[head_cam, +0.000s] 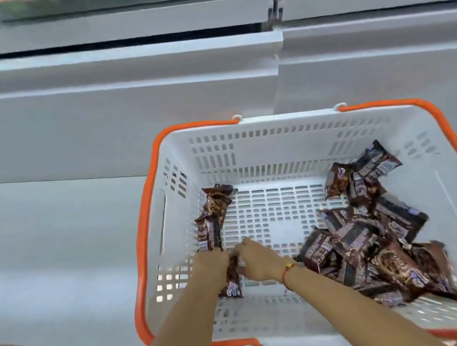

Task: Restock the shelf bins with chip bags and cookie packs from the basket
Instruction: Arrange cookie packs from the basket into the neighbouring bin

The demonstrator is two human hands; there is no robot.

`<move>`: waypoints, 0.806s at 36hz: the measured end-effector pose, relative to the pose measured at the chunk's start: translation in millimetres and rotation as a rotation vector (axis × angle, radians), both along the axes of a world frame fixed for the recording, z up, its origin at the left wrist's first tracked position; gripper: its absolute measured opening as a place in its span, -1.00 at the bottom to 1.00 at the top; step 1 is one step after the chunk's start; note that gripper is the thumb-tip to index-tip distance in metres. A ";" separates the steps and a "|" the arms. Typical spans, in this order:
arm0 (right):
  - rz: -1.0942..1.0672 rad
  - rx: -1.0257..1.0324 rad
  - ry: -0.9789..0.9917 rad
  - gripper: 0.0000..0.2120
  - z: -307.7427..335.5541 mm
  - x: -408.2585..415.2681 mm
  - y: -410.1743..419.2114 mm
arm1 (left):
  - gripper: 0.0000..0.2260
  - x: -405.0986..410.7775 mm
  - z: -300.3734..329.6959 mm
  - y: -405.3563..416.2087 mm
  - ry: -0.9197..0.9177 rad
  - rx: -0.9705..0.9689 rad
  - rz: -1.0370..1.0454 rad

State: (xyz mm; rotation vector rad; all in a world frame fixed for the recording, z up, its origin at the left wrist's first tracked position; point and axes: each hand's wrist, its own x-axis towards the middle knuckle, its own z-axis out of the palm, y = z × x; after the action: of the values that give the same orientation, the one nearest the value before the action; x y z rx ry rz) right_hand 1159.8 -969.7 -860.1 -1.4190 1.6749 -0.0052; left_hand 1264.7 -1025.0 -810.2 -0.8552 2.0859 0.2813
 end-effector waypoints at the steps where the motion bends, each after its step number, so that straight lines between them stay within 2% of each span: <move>1: -0.040 0.010 -0.016 -0.69 -0.5 0.0 -0.8 | -0.65 2.5 -4.6 1.5 -0.001 -0.002 0.019; 5: -0.219 0.052 -0.161 -0.83 -3.5 2.7 3.4 | -0.64 5.2 -14.5 1.4 0.026 -0.011 0.083; 7: -0.262 0.046 -0.202 -0.82 -3.0 0.7 3.3 | -0.69 2.7 -13.8 -5.9 0.038 0.024 0.134; 11: -0.215 0.064 -0.213 -0.81 13.9 -14.8 -7.2 | -0.74 -4.5 -0.4 -24.4 0.128 0.141 0.261; 15: -0.094 0.059 -0.132 -0.80 47.1 -42.8 -27.1 | -0.78 -21.4 22.8 -46.4 0.261 0.281 0.384; 19: -0.054 -0.012 -0.025 -0.79 103.0 -84.0 -53.3 | -0.70 -56.9 73.9 -73.1 0.392 0.359 0.429; 25: -0.089 -0.150 0.045 -0.84 216.7 -165.4 -78.0 | -0.38 -113.0 168.5 -104.2 0.661 0.403 0.543; 27: -0.136 -0.215 0.026 -0.84 256.4 -184.4 -77.5 | -0.41 -125.2 195.9 -110.0 0.723 0.439 0.578; 29: -0.226 -0.312 -0.086 -0.92 292.6 -195.3 -71.5 | -0.55 -133.0 220.0 -111.9 0.796 0.443 0.551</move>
State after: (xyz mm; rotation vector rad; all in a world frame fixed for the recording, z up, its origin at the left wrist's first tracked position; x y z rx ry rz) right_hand 964.5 -1041.2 -567.5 -1.4216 1.8093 -0.4660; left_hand 1131.7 -1136.9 -590.2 -1.1334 2.2723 1.5254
